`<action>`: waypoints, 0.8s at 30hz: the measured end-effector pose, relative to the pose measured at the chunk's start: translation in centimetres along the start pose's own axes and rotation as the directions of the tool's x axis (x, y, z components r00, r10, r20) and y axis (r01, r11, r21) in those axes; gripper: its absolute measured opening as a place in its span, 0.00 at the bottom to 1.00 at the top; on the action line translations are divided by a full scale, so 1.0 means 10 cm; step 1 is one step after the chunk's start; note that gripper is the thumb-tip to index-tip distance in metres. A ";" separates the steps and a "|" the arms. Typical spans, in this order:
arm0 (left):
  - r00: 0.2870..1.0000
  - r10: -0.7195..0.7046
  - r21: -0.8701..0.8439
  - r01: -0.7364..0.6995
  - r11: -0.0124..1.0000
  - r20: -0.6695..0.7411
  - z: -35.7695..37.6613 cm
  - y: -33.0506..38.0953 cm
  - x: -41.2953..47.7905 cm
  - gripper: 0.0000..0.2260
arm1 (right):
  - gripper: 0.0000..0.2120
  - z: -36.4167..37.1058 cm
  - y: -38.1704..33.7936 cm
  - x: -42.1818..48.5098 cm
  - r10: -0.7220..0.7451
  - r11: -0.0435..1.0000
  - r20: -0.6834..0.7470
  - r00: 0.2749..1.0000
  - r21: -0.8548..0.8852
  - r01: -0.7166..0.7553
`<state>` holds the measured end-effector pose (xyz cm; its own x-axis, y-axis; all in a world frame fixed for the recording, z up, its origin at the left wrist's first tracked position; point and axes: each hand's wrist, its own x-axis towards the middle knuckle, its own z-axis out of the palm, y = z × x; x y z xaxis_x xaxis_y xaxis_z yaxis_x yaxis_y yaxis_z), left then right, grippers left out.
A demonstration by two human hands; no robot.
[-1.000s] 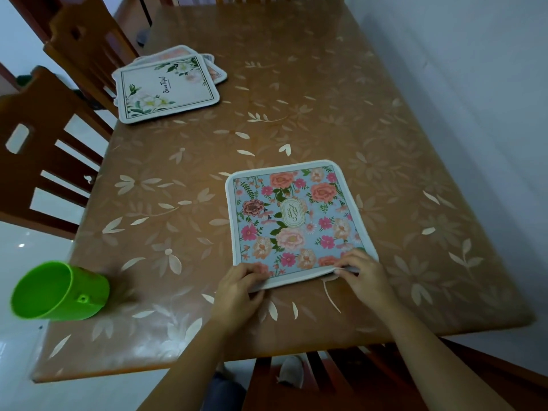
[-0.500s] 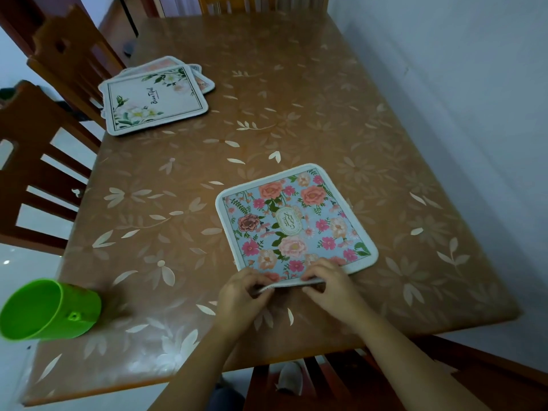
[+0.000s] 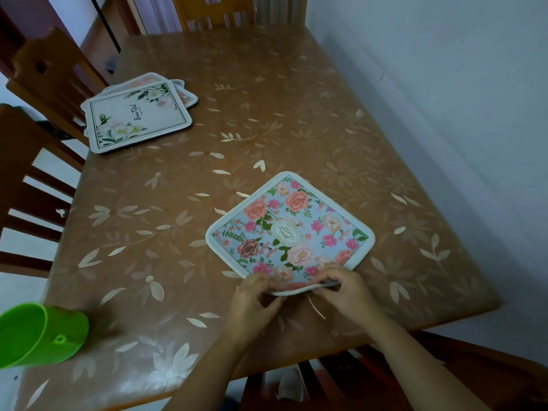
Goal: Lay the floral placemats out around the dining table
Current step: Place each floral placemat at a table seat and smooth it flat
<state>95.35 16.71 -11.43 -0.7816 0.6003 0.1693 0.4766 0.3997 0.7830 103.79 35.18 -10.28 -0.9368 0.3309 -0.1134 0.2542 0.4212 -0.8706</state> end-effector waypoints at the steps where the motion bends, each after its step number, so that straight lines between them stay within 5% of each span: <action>1: 1.000 0.015 0.008 -0.015 1.000 0.003 0.01 0.00 0.01 0.07 | 0.10 -0.05 0.01 -0.02 0.019 1.000 -0.012 1.000 0.006 -0.019; 7: 1.000 0.006 -0.008 -0.005 1.000 0.029 0.06 0.02 0.11 0.05 | 0.11 -0.32 -0.04 -0.16 0.109 0.993 0.008 0.994 -0.042 -0.108; 12: 0.996 0.052 -0.043 -0.049 0.998 0.076 0.20 0.26 0.18 0.05 | 0.08 -0.30 -0.15 -0.22 0.038 0.994 0.067 0.997 -0.106 -0.031; 24: 0.979 0.042 -0.064 -0.030 0.998 0.200 0.33 0.24 0.20 0.05 | 0.07 -0.64 0.13 -0.40 0.079 0.992 -0.125 0.989 -0.087 -0.090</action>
<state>96.25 21.18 -11.23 -0.6649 0.7427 0.0792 0.4729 0.3365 0.8143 109.34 39.78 -7.89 -0.8766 0.4656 -0.1212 0.3573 0.4613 -0.8121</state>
